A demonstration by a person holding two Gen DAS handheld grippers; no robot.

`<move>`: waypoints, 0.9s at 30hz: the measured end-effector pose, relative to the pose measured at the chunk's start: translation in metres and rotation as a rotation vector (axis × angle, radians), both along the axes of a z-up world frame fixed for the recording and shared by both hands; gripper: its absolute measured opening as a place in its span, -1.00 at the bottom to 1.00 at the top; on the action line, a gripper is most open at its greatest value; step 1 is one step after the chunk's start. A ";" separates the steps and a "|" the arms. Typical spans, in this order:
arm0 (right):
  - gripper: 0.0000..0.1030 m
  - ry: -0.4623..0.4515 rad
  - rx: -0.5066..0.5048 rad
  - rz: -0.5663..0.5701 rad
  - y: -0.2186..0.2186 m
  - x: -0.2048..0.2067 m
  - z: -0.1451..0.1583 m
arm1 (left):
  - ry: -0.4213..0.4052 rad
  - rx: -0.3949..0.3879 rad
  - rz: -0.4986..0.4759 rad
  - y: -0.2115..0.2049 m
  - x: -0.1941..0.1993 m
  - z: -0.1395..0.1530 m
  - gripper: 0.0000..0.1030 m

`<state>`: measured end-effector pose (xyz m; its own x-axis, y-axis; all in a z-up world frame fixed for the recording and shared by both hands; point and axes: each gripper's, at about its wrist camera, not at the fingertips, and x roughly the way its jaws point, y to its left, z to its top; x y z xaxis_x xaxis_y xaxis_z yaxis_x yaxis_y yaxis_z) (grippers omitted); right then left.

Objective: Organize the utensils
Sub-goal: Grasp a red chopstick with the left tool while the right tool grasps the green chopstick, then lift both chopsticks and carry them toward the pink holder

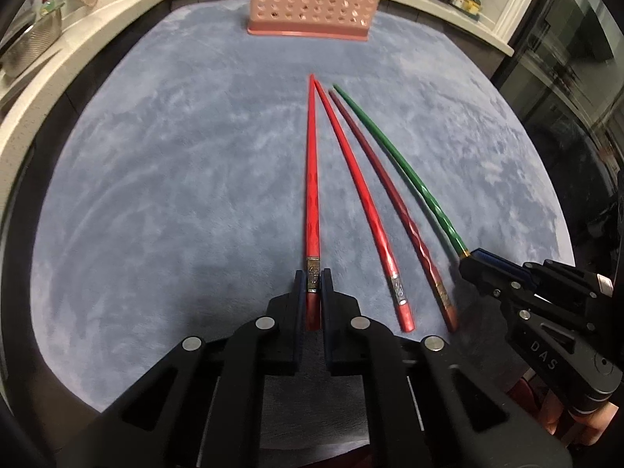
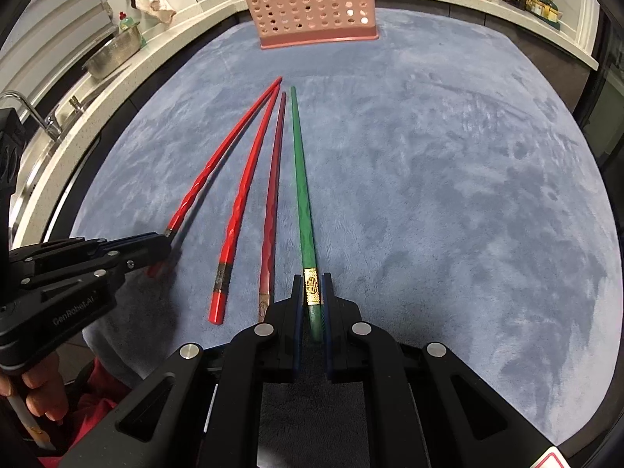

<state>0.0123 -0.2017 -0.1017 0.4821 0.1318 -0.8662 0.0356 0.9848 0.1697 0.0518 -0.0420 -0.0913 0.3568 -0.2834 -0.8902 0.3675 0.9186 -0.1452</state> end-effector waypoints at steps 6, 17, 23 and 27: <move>-0.85 -0.066 0.003 -0.011 -0.003 0.000 0.027 | -0.073 -0.013 0.018 0.006 0.005 0.026 -0.86; -0.99 -0.226 0.047 -0.073 -0.028 0.015 0.099 | -0.215 -0.084 0.058 0.020 0.029 0.098 -0.86; -0.99 -0.311 0.067 -0.103 -0.048 0.030 0.136 | -0.307 -0.102 0.074 0.023 0.048 0.137 -0.88; -0.95 -0.305 0.058 -0.101 -0.053 0.040 0.135 | -0.330 -0.109 0.083 0.025 0.054 0.146 -0.88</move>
